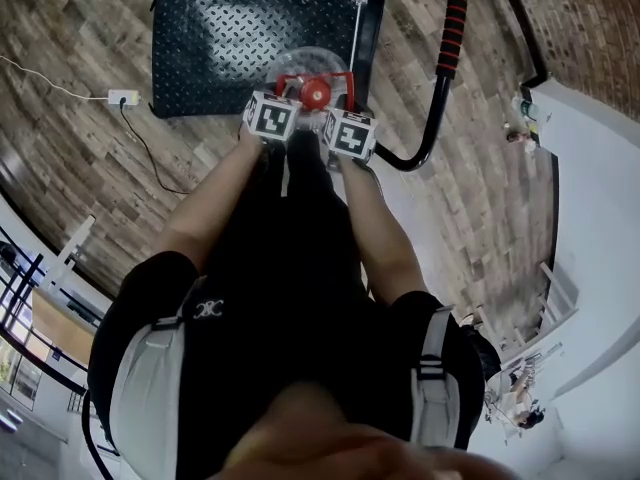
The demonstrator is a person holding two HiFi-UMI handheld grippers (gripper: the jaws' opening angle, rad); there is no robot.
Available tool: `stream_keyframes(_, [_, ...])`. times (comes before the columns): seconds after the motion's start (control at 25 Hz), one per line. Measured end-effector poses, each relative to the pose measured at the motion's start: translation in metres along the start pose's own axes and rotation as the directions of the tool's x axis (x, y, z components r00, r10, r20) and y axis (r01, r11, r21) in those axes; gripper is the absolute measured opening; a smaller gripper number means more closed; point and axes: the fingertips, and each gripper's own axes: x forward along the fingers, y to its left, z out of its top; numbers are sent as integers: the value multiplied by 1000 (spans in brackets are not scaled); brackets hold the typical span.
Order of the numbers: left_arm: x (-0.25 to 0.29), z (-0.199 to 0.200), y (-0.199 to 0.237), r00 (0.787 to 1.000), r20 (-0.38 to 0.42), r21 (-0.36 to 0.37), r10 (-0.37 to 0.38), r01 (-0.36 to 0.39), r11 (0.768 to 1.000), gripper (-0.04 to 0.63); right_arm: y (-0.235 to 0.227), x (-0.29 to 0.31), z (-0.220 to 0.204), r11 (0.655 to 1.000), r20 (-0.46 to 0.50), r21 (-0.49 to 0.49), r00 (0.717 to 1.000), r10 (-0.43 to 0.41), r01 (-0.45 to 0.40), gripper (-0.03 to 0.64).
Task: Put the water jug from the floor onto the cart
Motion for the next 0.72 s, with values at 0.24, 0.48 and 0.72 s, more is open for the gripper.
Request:
stream_keyframes(0.24, [5,-7,2,1000,-6,-14,-2,2,1000,61,0,1,-3,1000,-12,0,1000,-4,4,17])
stream_keyframes(0.48, [6,-15,-1,1000,-11,15,-12,12,1000,90,-13,3,-16,999,-50,7,998,-38,38,15])
stream_keyframes(0.72, [-2,-17,5,999,3,49,54,-54,997,181,-22,-5,-8,999,-13,16,999,-46,46,129])
